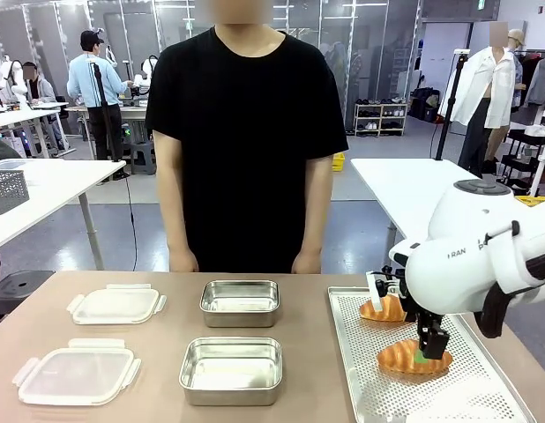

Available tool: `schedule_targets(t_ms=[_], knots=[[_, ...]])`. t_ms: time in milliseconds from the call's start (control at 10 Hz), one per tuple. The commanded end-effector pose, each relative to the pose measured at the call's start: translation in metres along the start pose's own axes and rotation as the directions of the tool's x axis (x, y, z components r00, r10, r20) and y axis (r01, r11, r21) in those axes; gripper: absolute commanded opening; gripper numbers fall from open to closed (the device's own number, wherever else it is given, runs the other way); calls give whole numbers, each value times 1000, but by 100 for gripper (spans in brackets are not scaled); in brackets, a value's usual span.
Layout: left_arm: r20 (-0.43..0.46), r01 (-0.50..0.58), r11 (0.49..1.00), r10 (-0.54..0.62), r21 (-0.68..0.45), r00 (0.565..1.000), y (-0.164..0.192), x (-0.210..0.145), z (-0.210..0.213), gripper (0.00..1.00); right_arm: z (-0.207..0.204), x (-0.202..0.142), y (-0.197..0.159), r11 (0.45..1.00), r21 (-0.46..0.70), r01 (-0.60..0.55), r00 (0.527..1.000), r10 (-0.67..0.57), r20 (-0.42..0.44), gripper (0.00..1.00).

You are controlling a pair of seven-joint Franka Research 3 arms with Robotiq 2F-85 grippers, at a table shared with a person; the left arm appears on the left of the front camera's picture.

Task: Place the bread into the airtight container.
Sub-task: Pick up a Butter Roll and place it into an empty Airtight Container.

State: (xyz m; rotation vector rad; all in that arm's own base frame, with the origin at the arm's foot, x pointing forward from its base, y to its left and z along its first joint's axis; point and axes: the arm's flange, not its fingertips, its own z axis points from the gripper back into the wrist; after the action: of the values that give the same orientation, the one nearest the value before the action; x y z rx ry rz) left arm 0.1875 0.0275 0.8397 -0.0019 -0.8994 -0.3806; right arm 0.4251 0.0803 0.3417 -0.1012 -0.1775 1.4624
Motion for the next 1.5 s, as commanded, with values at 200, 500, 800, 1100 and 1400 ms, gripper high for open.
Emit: schedule_targets(t_ms=[200,500,800,1100,1400], knots=[[0,0,1000,0,0,1000,1,1,0,100,-19,-2,-13,1000,-7,-28,999,28,24,100],[0,0,1000,0,0,1000,1,1,0,100,-34,-1,-23,1000,10,-19,1000,18,22,100],[0,0,1000,0,0,1000,1,1,0,100,-49,-1,-20,998,56,7,1000,-7,10,100],[0,0,1000,0,0,1000,1,1,0,100,-55,-4,-20,998,56,17,1000,-17,-16,100],[0,0,1000,0,0,1000,1,1,0,100,-59,-4,-20,998,64,16,1000,-15,-13,67]])
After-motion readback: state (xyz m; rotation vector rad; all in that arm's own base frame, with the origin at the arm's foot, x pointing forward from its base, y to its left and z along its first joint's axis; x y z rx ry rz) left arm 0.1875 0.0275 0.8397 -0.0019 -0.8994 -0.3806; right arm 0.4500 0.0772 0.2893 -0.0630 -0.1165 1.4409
